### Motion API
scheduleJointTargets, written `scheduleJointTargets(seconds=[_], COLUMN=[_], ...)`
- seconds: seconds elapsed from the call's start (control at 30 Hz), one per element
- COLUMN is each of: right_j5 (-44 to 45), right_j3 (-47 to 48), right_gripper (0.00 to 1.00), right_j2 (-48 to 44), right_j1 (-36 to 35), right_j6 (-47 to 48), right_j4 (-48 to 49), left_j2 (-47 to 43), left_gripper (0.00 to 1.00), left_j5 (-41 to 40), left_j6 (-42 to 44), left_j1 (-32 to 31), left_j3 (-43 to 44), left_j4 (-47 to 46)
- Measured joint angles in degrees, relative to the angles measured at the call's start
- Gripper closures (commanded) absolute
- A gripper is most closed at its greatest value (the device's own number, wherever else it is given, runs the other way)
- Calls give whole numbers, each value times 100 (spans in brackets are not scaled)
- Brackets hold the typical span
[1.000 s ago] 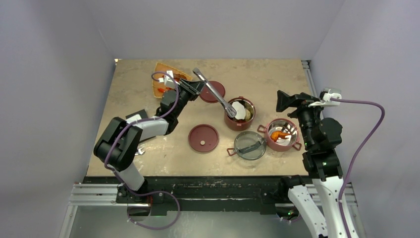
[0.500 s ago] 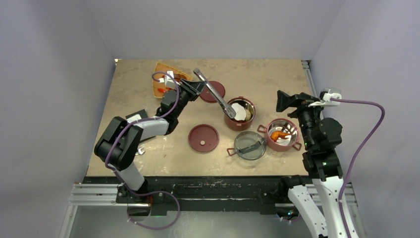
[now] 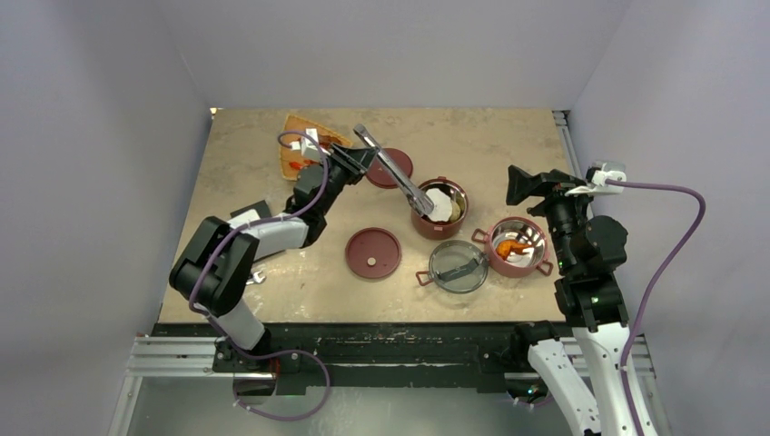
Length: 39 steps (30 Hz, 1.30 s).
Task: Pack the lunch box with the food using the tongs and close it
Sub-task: Place the fake food in the packing box.
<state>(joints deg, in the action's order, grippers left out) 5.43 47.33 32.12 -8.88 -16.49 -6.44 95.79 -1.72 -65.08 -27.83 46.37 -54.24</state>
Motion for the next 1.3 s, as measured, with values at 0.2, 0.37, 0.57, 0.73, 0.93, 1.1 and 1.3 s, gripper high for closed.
scheduleJointTargets(seconds=[0.2,0.37,0.57,0.73,0.93,1.1,1.3], right_j5=[0,0,0,0,-289,-1757,-2815], right_j3=[0,0,0,0,0,2,-46], right_gripper=[1,1,1,1,2,1,1], right_j2=[0,0,0,0,37,599,1423], right_j1=[0,0,0,0,0,0,-654], right_j6=[0,0,0,0,83,208,146], right_j4=[0,0,0,0,35,391,922], left_j2=[-424,-608,-756,-1045,-1895,-2538,-2966], left_gripper=[75,75,75,75,75,76,76], left_j5=[-116,-181,-192,-17,400,850,1215], left_j6=[234,308,319,328,688,1274,2044], left_j1=[0,0,68,354,793,866,870], left_j3=[0,0,-35,-68,-321,-339,-188], left_j4=[166,168,306,544,1080,1705,2949])
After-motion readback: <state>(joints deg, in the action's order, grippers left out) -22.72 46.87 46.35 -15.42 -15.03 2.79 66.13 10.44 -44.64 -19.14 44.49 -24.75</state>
